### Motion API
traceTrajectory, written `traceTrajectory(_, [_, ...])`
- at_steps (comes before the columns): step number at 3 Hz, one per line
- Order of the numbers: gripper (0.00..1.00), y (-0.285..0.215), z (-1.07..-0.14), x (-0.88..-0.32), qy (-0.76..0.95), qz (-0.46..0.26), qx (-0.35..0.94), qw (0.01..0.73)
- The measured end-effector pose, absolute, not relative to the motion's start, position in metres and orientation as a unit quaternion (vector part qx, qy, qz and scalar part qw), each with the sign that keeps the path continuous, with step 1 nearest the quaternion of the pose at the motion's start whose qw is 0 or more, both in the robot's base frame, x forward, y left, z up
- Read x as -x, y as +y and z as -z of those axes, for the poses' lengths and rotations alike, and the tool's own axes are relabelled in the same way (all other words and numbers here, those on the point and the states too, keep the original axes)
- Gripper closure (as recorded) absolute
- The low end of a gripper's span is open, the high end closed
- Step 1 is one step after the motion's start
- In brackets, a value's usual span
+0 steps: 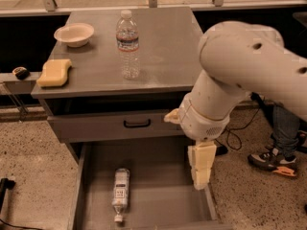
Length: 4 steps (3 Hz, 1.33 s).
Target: Pick blue plastic bottle from middle drawer and place on counter
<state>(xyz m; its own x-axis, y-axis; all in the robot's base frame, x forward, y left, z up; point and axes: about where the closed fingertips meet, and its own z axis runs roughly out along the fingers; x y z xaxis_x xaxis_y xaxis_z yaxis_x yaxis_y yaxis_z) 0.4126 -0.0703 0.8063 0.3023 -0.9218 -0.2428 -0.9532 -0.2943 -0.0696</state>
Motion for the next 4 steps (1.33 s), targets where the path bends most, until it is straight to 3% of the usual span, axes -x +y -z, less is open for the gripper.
traceTrajectory(1, [0.0, -0.07, -0.809, -0.412, 0.577, -0.078, 0.807, 0.1])
traceTrajectory(3, [0.0, -0.042, -0.742, -0.425, 0.449, 0.036, 0.888, 0.095])
traceTrajectory(4, [0.0, -0.034, -0.738, -0.436, 0.444, 0.051, 0.887, 0.119])
